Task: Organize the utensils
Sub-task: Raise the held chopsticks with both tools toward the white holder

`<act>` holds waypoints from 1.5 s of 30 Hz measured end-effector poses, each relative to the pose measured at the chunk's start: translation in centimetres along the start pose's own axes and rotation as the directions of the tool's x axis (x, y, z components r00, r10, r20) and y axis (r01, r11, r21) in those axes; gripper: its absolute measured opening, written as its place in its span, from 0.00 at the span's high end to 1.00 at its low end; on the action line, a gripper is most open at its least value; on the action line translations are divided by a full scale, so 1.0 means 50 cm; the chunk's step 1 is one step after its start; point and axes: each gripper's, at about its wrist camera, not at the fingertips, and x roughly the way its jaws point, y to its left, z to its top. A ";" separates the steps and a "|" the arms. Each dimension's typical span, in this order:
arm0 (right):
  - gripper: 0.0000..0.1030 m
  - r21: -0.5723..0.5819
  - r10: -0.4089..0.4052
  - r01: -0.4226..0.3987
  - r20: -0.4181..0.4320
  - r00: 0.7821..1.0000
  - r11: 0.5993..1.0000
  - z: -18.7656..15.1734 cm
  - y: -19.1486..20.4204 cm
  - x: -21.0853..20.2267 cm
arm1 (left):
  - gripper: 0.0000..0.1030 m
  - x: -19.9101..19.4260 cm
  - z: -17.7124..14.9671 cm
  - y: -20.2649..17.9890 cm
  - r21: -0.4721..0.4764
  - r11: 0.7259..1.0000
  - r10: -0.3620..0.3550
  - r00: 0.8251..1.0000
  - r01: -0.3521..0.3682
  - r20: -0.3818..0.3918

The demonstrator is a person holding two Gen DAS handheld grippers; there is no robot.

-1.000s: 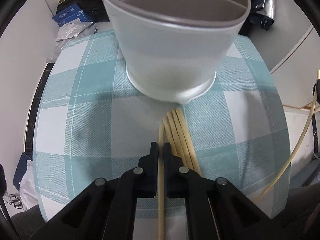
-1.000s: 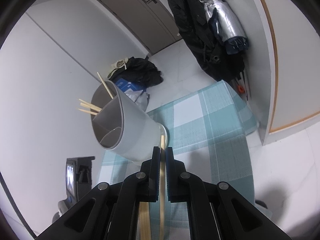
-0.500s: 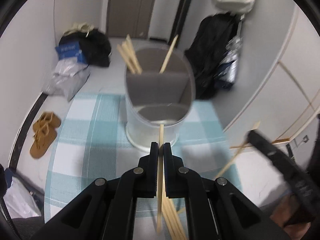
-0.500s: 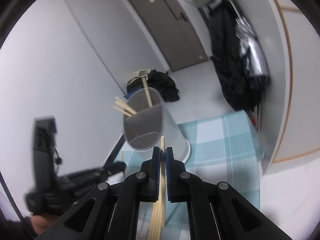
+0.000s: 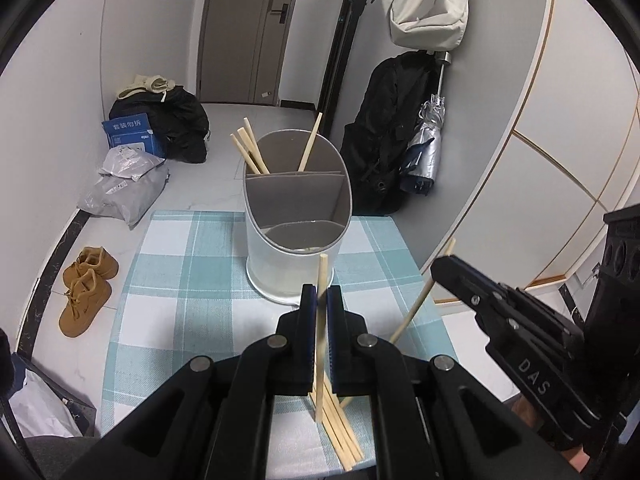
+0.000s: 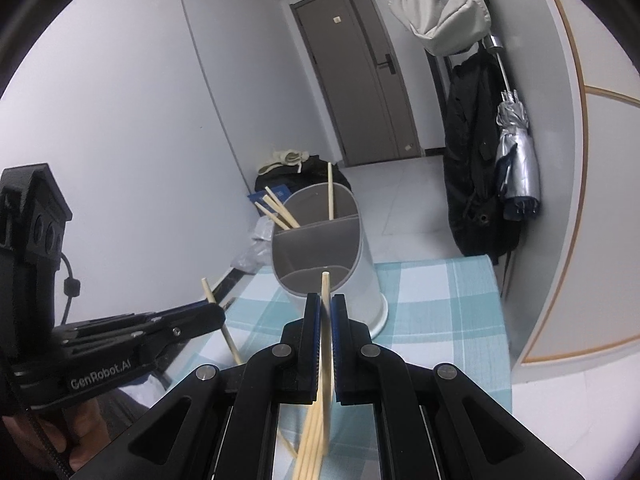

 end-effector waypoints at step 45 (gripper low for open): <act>0.96 -0.085 0.041 -0.023 0.215 0.976 0.996 0.381 0.040 -0.006 | 0.99 -0.067 0.317 -0.022 0.041 0.996 -0.082 0.992 0.079 0.094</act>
